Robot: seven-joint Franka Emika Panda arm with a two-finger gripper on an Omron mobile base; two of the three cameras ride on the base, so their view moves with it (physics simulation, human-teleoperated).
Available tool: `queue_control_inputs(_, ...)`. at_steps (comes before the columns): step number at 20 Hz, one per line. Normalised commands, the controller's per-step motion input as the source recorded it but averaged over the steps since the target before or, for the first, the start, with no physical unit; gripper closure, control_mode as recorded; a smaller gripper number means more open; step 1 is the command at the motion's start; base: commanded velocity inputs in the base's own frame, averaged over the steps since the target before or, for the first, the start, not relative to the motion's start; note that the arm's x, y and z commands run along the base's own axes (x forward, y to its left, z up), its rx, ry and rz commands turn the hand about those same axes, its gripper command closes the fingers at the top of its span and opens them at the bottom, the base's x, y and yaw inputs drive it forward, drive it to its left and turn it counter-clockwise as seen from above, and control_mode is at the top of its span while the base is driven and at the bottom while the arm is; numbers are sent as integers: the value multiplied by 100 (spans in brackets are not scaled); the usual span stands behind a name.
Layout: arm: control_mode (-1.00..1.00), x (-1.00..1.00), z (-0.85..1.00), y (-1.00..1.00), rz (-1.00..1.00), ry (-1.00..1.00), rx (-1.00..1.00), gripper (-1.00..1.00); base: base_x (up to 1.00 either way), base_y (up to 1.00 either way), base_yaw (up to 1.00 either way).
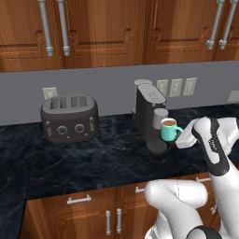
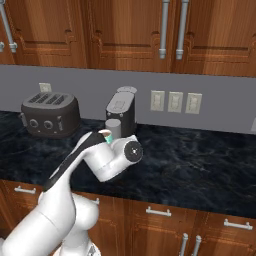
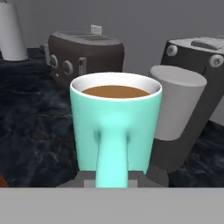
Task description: Pick up the brewed coffee from the coffee machine and place it next to the breakfast plate on the dining counter.
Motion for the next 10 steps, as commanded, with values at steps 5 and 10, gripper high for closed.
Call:
queue_control_inputs(5, -100, -33, 3, -5, 0, -21, 5, 100, 0, 0, 0)
queue_control_inputs(10, -100, -34, 0, 10, 0, -28, 6, 100, 0, 0, 0)
